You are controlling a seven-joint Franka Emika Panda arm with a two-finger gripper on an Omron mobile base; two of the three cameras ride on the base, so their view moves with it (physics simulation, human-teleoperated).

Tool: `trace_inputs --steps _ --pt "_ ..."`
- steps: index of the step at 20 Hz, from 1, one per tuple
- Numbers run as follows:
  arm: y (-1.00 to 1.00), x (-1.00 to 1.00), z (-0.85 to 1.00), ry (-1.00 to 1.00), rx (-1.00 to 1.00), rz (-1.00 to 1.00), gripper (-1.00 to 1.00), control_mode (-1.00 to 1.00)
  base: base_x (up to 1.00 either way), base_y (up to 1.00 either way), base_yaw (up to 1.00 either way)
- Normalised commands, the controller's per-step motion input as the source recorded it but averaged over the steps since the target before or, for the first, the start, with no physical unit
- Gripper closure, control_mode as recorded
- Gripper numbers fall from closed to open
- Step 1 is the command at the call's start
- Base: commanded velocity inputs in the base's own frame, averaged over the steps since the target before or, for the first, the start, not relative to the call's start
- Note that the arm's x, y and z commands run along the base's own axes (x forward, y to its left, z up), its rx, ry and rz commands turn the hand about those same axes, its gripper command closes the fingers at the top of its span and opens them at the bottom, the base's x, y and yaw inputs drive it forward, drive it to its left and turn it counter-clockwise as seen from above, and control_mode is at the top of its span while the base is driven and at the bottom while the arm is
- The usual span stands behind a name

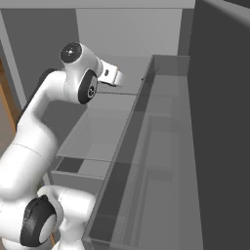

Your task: Place one tomato and one fish in each tupperware on the nearby counter, to pack two identical lunches.

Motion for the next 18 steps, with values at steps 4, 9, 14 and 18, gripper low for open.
trace_inputs --steps 4,9,14,18 --pt "-0.02 0.42 -0.13 0.0 0.0 0.0 -1.0 -1.0 0.0 0.0 0.0" --pt "-0.11 0.4 -0.16 0.0 0.0 0.0 -1.0 -1.0 0.0 0.0 0.0" --pt "-0.14 0.36 -0.13 0.0 0.0 0.0 -1.0 -1.0 0.0 0.0 0.0" --pt "-0.05 0.37 -0.12 0.0 0.0 0.0 -1.0 -1.0 0.0 0.0 0.0"
